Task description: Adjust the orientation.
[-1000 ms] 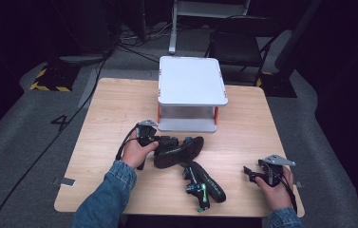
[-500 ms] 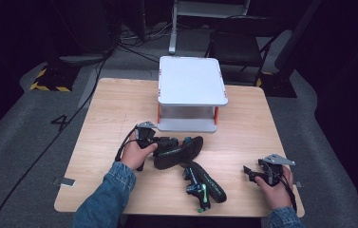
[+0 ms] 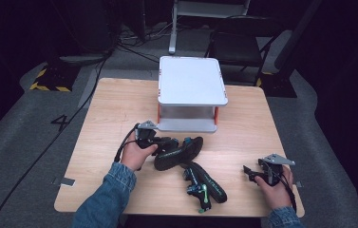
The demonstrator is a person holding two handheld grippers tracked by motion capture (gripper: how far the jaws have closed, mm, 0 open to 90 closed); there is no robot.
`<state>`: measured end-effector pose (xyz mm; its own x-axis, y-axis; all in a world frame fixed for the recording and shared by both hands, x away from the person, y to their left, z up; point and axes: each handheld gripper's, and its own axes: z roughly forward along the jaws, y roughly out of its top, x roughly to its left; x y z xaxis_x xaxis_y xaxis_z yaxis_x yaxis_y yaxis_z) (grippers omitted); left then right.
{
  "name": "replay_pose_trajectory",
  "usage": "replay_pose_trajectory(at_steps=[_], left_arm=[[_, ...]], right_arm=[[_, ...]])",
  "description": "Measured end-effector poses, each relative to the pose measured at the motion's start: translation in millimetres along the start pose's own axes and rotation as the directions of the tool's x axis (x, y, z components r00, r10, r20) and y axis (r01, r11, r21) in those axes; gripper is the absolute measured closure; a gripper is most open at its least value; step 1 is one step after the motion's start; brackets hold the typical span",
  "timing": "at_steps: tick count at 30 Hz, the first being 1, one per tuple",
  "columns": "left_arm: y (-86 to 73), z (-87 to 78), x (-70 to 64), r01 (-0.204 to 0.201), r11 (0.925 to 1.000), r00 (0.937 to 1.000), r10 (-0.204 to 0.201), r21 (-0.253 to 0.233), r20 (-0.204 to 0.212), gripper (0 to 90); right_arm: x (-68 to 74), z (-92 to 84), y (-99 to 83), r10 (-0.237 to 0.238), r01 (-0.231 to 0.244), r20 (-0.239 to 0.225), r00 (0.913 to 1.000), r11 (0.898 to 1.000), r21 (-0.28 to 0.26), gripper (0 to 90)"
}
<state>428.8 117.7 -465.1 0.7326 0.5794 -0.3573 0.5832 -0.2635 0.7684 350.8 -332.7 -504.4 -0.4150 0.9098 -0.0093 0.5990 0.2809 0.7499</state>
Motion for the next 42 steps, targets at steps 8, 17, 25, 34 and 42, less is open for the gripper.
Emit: replay_pose_trajectory(at_steps=[8, 17, 25, 34, 42], left_arm=[[9.1, -14.4, -14.7, 0.001, 0.9992, 0.9949, 0.003, -0.040, 0.101, 89.0], [17.5, -35.9, -29.3, -0.076, 0.9902, 0.9970, 0.073, -0.117, -0.024, 89.3], [12.0, -50.4, -34.4, -0.106, 0.9837, 0.9622, 0.065, -0.145, -0.264, 89.1], [-1.3, -27.8, -54.8, -0.100, 0.9949, 0.9364, 0.099, 0.014, -0.337, 88.5], [-1.0, -15.5, -71.5, -0.078, 0.9969, 0.9784, 0.078, 0.009, -0.191, 88.8]], right_arm=[[0.0, 0.3, 0.5, 0.004, -0.004, 0.003, 1.0000, 1.000, 0.002, 25.7], [-0.5, 0.8, 0.8, 0.001, -0.001, 0.002, 1.0000, 1.000, 0.000, 25.6], [-1.0, 3.2, 2.9, 0.000, 0.000, -0.001, 1.0000, 1.000, 0.001, 25.3], [0.2, 7.3, 6.4, -0.006, 0.006, -0.008, 0.9999, 1.000, -0.001, 25.3], [1.2, 8.7, 7.9, -0.012, 0.012, -0.009, 0.9999, 1.000, 0.000, 25.3]])
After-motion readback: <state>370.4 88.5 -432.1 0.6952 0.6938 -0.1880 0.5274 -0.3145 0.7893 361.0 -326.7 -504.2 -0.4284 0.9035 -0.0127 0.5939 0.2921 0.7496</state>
